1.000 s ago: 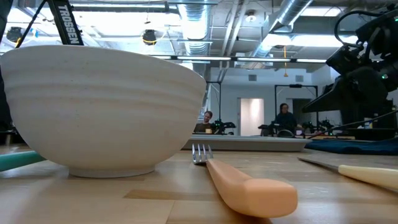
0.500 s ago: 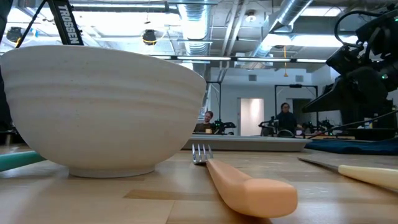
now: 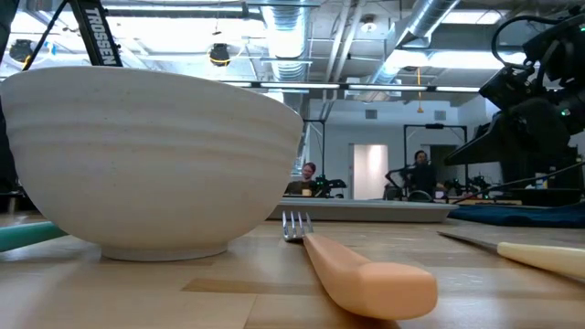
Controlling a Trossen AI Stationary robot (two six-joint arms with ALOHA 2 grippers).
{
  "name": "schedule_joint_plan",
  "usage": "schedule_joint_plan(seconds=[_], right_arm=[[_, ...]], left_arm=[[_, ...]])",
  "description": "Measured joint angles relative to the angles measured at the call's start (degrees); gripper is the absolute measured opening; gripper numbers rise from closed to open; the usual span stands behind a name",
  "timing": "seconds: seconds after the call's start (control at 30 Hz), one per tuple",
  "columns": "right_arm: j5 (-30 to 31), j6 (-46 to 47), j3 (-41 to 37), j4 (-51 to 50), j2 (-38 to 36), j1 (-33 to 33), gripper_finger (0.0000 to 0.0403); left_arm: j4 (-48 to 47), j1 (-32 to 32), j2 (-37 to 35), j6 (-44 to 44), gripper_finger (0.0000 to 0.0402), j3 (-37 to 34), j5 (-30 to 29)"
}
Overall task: Set up tray
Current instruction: Put the white mug on the gray serving tray
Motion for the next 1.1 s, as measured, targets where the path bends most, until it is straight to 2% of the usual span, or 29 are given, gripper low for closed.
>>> schedule_joint_plan(seconds=[0.3,0.53,1.1], right_arm=[[0.0,0.0,0.0,0.0,-0.01,0.0,0.0211],[0.0,0.0,0.0,0.0,0.01,0.0,0.0211],[0.0,0.02,0.0,0.0,-0.01,0.0,0.0211]], left_arm=[[-0.02,0.0,0.0,-0.05,0.04,-0.02,0.52],[-0.85,0.0,0.0,0.0,0.04,-0.02,-1.98],[-3.81,0.61,0.0,0.08,0.04,-0.02,-0.9]])
